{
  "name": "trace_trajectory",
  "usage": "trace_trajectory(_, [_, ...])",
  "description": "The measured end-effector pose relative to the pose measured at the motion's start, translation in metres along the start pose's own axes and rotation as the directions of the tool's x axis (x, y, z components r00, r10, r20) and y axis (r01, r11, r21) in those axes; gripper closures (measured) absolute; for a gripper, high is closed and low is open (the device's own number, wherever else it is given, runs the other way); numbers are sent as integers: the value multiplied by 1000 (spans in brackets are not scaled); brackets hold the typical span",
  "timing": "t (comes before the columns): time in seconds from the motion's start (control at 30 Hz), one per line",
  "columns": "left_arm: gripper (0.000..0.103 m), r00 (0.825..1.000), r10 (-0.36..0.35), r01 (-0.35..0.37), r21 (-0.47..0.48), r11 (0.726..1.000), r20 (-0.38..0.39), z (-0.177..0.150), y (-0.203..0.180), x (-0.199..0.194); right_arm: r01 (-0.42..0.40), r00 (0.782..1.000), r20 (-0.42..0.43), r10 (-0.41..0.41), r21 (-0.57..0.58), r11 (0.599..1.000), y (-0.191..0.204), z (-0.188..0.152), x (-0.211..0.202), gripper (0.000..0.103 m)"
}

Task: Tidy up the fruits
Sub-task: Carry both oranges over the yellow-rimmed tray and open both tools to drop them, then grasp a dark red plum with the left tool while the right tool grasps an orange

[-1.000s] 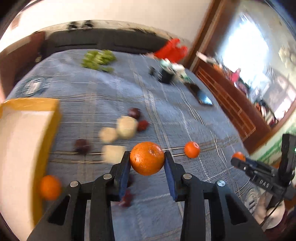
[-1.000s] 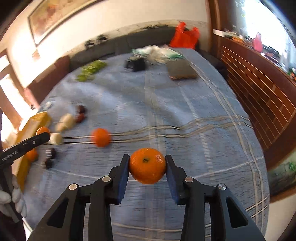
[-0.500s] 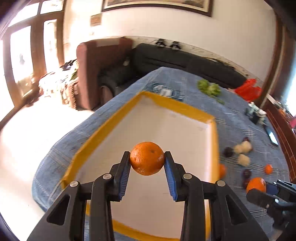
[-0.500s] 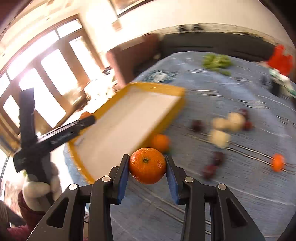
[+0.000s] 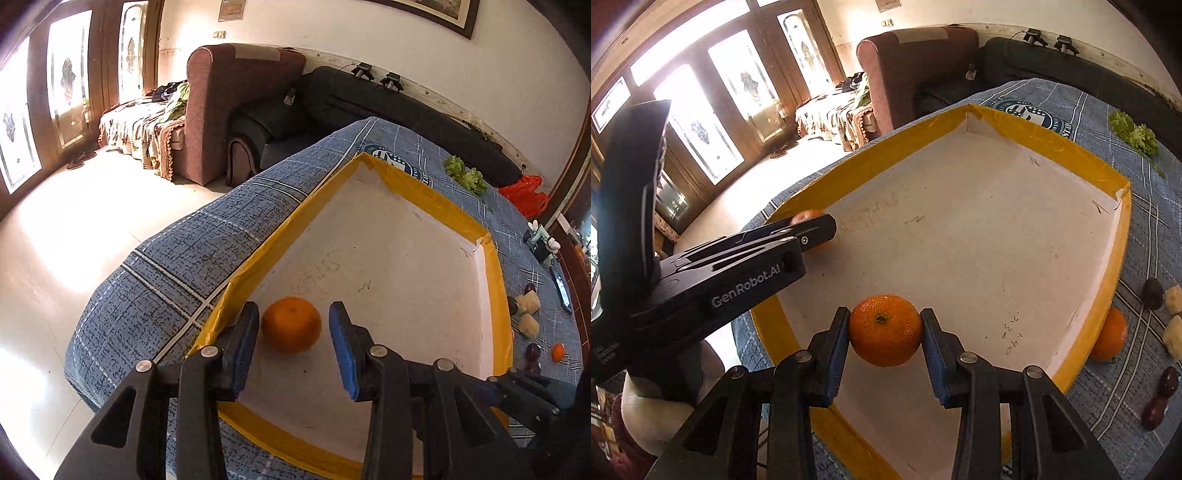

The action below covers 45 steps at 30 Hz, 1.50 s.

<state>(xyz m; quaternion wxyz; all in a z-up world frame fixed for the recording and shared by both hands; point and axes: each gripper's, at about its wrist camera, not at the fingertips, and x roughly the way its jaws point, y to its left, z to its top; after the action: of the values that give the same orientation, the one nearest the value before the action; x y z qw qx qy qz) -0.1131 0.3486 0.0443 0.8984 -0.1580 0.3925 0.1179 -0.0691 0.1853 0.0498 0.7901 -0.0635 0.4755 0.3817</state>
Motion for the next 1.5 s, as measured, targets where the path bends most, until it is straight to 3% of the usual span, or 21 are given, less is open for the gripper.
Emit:
trace_trajectory(0.1, [52,1000,-10,10,-3,1000,4,1,-4,-4,14,1000,7,-14,6,1000,3,4,7,59])
trace_trajectory(0.23, [38,999,10,-10,3,1000,52,2,-8,-22,-2,1000,30,2,20,1000,9,5,-8,57])
trace_trajectory(0.37, [33,995,4,-3,-9,1000,100,6,-12,-43,-6,997,83,4,26,1000,8,3,-36,57])
trace_trajectory(0.5, [29,990,-28,28,1,1000,140,8,-24,-62,-10,985,174,-6,90,996,-23,-6,-79,56])
trace_trajectory(0.67, [27,985,-80,75,39,996,154,4,-46,-69,80,971,206,-123,206,975,-86,-27,-113,54])
trace_trajectory(0.8, [27,984,-114,103,84,991,138,0,-66,-67,102,979,149,-138,228,968,-110,-44,-107,54])
trace_trajectory(1.03, [27,984,-128,113,119,986,124,-3,-77,-65,180,978,98,-186,59,982,-103,-36,-69,54])
trace_trajectory(1.23, [27,984,-140,126,128,984,107,-4,-85,-60,141,987,81,-136,-57,988,-109,-27,-43,54])
trace_trajectory(1.3, [27,984,-141,127,131,983,105,-4,-90,-58,119,990,77,-115,-46,992,-114,-26,-39,62])
trace_trajectory(1.5, [27,983,-163,149,153,977,85,-7,-103,-57,69,994,81,-72,36,997,-124,-33,-47,63])
